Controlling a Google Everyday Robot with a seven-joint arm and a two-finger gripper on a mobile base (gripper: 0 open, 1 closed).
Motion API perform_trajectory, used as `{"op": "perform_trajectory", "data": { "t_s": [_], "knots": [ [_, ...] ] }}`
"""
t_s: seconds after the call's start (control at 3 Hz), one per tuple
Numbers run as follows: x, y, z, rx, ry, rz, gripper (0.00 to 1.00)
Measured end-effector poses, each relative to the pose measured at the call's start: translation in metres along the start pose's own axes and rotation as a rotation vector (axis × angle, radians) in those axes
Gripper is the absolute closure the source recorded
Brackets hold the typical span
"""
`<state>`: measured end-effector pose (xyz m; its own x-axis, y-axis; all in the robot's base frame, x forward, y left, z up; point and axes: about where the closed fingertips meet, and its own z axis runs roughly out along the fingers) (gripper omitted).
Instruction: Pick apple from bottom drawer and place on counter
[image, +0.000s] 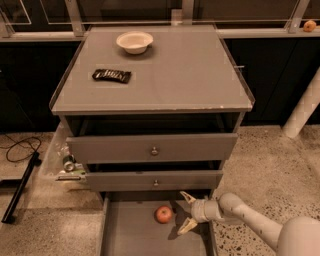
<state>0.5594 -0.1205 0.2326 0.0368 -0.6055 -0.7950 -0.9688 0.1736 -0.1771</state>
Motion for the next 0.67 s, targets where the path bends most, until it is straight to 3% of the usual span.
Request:
{"op": "perform_trajectory", "data": {
  "t_s": [0.67],
  "knots": [
    [0.01, 0.026, 0.058, -0.106, -0.038, 0.092, 0.0]
  ]
}}
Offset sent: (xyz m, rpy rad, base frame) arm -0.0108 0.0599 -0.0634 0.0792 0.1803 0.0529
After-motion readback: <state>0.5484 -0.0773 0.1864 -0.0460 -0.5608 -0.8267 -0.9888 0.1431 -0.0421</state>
